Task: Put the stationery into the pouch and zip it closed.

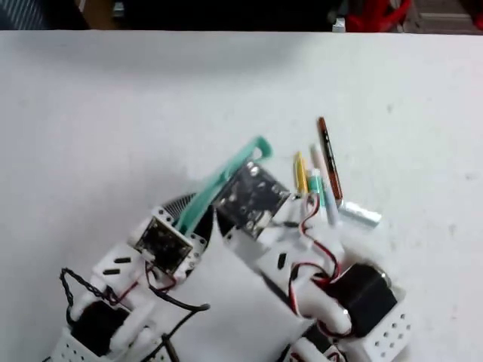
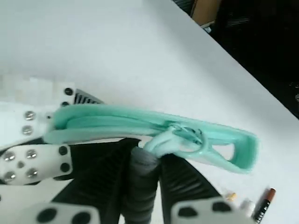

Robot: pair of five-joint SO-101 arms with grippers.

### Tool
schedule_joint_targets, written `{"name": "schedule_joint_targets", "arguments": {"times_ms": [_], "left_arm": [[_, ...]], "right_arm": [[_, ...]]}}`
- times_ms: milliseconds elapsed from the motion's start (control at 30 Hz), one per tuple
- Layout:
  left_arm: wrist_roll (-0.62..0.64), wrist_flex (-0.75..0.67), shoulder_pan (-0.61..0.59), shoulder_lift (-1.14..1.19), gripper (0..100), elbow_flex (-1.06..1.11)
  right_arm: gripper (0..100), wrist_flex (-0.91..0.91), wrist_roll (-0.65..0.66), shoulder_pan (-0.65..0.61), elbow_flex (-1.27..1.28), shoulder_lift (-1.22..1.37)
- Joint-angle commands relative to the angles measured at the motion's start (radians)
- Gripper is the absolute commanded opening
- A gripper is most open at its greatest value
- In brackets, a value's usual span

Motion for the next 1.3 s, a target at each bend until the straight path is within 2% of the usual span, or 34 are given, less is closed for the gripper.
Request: {"name": "schedule_joint_targets", "arguments": {"times_ms": [0, 300, 567, 700, 833, 1000, 1267], "left_arm": [[-0.011, 0.002, -0.028, -0.001, 2, -0.054], [-0.011, -0.002, -0.033, -0.001, 2, -0.054], [-0.014, -0.005, -0.033, -0.001, 2, -0.054], [-0.014, -0.006, -0.033, -0.001, 2, -0.054], [-0.012, -0.006, -0.033, -0.001, 2, -0.054], [-0.012, -0.008, -0.033, -0.001, 2, -0.054], [-0.011, -0.003, -0.033, -0.001, 2, -0.054]], "right_arm": [[1.8, 0.045, 0.005, -0.139, -0.043, -0.013], [1.8, 0.116, 0.006, -0.338, -0.160, -0.004], [1.8, 0.170, 0.043, -0.357, -0.190, -0.005], [1.7, 0.249, 0.129, -0.367, -0.190, -0.013], [1.7, 0.317, 0.201, -0.532, -0.189, 0.004], [1.7, 0.314, 0.209, -0.559, -0.221, 0.090], [1.7, 0.355, 0.253, -0.727, -0.342, 0.240]]}}
